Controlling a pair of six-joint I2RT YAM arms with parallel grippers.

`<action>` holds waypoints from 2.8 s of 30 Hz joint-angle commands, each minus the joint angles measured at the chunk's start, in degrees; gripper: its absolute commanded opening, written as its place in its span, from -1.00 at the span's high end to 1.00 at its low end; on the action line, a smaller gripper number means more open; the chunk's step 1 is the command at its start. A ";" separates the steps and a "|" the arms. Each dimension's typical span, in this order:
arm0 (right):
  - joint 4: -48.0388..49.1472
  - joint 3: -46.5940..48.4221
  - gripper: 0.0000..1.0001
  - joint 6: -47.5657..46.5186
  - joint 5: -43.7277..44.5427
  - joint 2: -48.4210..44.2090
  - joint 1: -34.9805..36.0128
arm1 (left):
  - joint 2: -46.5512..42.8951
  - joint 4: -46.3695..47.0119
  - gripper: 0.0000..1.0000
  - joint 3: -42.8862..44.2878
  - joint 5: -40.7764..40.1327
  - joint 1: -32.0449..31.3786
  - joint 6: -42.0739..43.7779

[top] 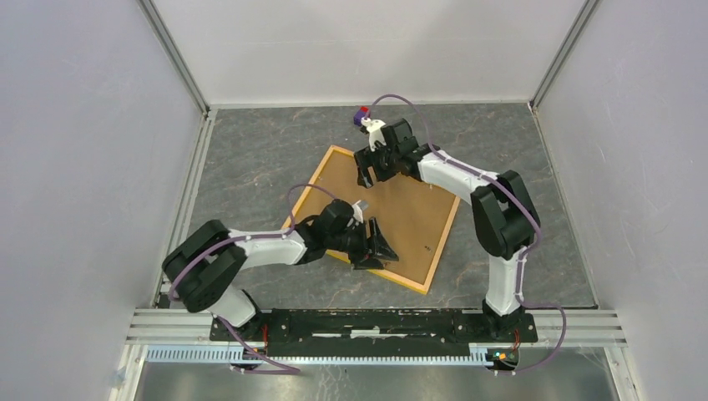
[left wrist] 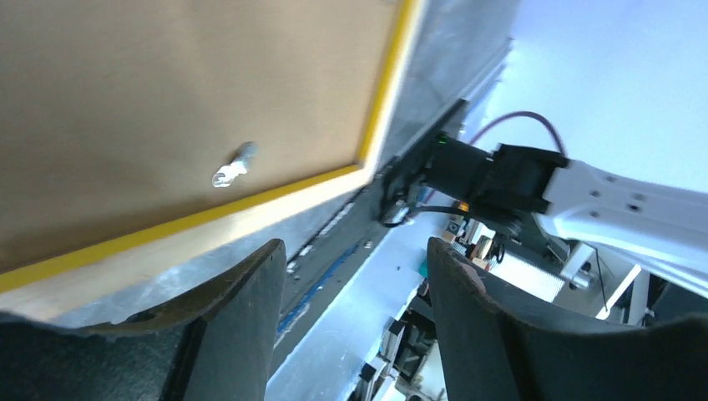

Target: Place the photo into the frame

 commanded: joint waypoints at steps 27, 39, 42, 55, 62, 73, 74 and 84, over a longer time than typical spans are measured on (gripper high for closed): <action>1.11 -50.45 -0.80 7.00 9.52 -40.54 -12.21 | 6.06 -44.45 -1.00 31.99 -23.08 36.53 37.88; 5.96 -46.66 -0.75 4.72 0.43 -32.14 -12.12 | 8.58 -42.49 -0.99 23.62 -16.58 37.34 36.30; 6.30 -44.32 -0.75 4.39 -1.41 -29.83 -12.12 | 5.70 -42.65 -0.96 19.86 -12.31 37.46 35.07; -10.68 -38.70 -0.72 8.20 6.11 -32.68 -12.07 | -5.96 -38.13 -0.95 7.83 -11.52 38.90 34.18; -10.18 -44.37 -0.52 2.16 6.89 -36.78 -11.53 | -5.89 -39.35 -0.96 8.03 -12.24 40.90 33.16; -8.15 -45.09 -0.32 3.17 11.35 -36.81 -9.71 | -5.23 -38.02 -0.96 7.18 -9.85 41.73 31.73; -8.46 -45.12 -0.30 3.33 11.96 -36.65 -9.58 | -5.41 -38.04 -0.96 7.10 -10.01 41.74 31.76; -8.70 -45.91 0.16 7.93 16.69 -36.08 -8.70 | -5.20 -36.99 -0.95 6.45 -9.00 41.94 30.72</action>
